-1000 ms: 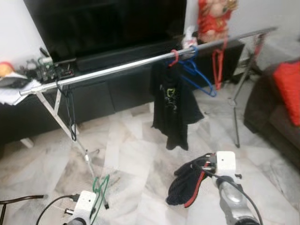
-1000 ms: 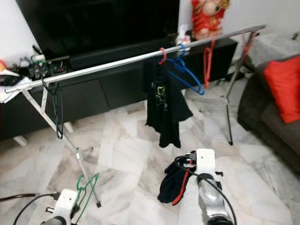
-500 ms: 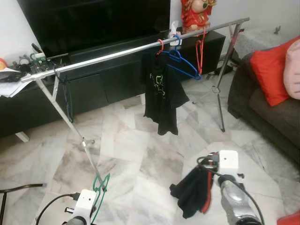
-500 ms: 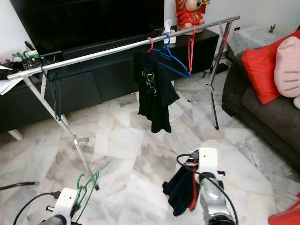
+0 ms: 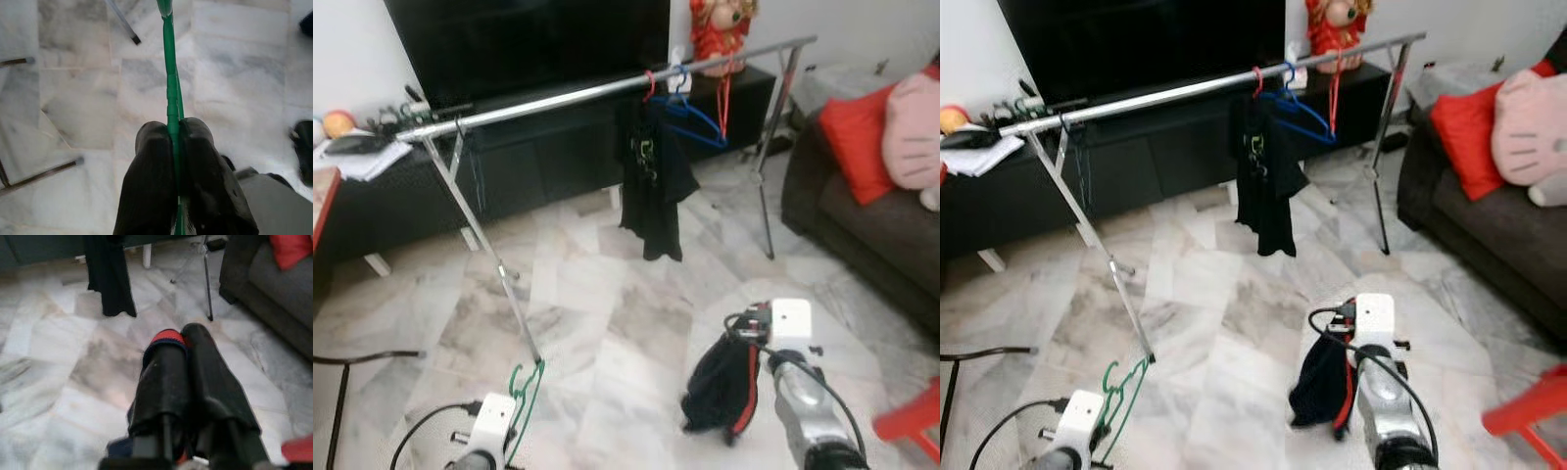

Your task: Hang hanger

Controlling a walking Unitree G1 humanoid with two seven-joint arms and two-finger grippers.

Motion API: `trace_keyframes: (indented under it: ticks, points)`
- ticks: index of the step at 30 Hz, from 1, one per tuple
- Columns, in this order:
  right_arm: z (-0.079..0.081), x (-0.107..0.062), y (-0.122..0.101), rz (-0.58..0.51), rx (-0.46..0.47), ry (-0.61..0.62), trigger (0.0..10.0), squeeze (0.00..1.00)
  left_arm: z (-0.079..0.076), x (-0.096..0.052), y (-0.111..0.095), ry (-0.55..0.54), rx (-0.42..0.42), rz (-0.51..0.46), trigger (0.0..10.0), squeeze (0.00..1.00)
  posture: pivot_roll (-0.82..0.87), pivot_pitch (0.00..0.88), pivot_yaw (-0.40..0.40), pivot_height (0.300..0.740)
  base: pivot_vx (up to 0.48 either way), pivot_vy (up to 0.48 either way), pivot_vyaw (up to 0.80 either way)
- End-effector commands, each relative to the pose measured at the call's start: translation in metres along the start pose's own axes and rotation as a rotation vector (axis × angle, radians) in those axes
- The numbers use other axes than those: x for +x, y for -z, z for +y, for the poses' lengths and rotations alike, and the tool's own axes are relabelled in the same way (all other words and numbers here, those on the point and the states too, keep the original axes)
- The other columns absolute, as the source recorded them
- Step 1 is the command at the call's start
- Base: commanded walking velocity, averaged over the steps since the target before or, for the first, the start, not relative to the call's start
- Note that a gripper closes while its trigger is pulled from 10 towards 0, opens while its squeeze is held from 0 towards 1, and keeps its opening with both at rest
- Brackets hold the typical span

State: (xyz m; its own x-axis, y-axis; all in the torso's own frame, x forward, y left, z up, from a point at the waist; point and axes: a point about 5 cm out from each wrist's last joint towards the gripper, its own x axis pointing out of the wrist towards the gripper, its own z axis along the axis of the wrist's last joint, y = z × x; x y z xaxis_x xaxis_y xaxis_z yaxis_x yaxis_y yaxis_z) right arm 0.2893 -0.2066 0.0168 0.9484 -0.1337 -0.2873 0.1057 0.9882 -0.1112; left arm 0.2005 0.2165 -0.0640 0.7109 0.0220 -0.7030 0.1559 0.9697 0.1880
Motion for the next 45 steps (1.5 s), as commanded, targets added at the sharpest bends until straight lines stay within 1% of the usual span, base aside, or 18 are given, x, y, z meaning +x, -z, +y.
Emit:
trace_keyframes:
  ticks: [1, 5, 7, 9, 12, 29, 45]
  points:
    - [0.007, 0.004, -0.012, -0.051, -0.007, -0.028, 10.0, 0.00, 0.004, -0.001, 0.000, -0.015, -0.003, -0.003, 10.0, 0.00, -0.07, 0.000, 0.031, 0.740, -0.296, 0.000, 0.00]
    - [0.008, 0.004, -0.014, -0.062, -0.022, -0.036, 10.0, 0.00, 0.005, -0.001, 0.000, -0.018, -0.004, -0.003, 10.0, 0.00, -0.06, 0.000, 0.030, 0.740, -0.294, 0.000, 0.00]
    - [0.009, 0.004, -0.015, -0.064, -0.042, -0.038, 10.0, 0.00, 0.006, -0.001, 0.000, -0.020, -0.005, -0.002, 10.0, 0.00, -0.07, 0.000, 0.030, 0.740, -0.296, 0.000, 0.80]
    - [0.009, 0.004, -0.015, -0.067, -0.038, -0.038, 10.0, 0.00, 0.007, -0.001, 0.000, -0.021, -0.005, -0.002, 10.0, 0.00, -0.06, 0.000, 0.031, 0.740, -0.300, 0.000, 0.80]
    - [0.009, 0.004, -0.015, -0.065, -0.001, -0.024, 10.0, 0.00, 0.007, -0.001, 0.000, -0.021, -0.005, -0.002, 10.0, 0.00, -0.06, 0.000, 0.030, 0.740, -0.295, 0.000, 0.00]
    - [0.014, 0.008, -0.027, -0.085, -0.021, -0.054, 10.0, 0.00, 0.007, 0.001, -0.008, -0.017, -0.009, -0.029, 10.0, 0.00, -0.06, 0.000, 0.026, 0.740, -0.294, 0.000, 0.00]
    - [0.015, 0.010, -0.033, -0.093, -0.023, -0.059, 10.0, 0.00, 0.007, 0.003, -0.014, -0.010, -0.009, -0.050, 10.0, 0.00, -0.06, 0.000, 0.025, 0.740, -0.294, 0.000, 0.00]
